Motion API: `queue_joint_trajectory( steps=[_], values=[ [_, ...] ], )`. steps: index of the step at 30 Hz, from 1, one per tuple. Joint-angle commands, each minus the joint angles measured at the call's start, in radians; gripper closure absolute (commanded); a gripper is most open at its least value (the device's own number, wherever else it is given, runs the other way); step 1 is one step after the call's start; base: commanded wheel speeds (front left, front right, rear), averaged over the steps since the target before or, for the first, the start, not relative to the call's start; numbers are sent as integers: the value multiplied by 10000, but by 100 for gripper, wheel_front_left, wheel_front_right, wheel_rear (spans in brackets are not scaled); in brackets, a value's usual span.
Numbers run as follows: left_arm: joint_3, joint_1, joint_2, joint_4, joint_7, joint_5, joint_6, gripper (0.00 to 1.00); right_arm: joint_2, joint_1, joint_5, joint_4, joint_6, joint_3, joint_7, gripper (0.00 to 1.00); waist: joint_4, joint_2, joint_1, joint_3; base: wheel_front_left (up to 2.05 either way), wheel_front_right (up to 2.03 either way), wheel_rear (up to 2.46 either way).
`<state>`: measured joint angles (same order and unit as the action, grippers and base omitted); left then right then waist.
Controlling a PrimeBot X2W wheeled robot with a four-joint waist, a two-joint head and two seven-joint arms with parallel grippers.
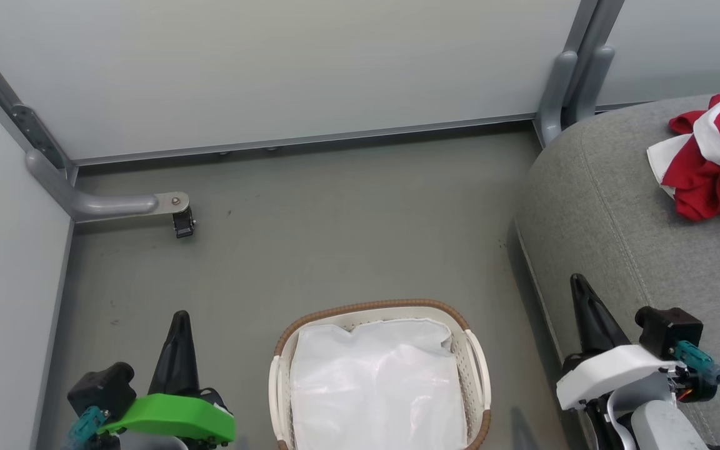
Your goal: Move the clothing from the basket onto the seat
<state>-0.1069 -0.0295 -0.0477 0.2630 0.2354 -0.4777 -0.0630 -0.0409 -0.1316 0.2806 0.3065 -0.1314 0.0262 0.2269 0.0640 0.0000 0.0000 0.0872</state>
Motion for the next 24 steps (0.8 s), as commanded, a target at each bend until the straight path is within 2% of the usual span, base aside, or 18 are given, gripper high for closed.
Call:
queue_joint_trajectory(
  steps=[1, 24],
  values=[
    [82, -79, -73, -150, -82, -431, -68, 100, -33, -95, 478, -182, 1, -79, -107, 100, -9, 0, 0, -12, 0, 0, 0],
    [546, -339, -199, -158, -952, -3808, -261, 100, -58, 14, 4274, -343, 3, -470, -1077, 100, -132, 0, 0, -174, 0, 0, 0]
  ],
)
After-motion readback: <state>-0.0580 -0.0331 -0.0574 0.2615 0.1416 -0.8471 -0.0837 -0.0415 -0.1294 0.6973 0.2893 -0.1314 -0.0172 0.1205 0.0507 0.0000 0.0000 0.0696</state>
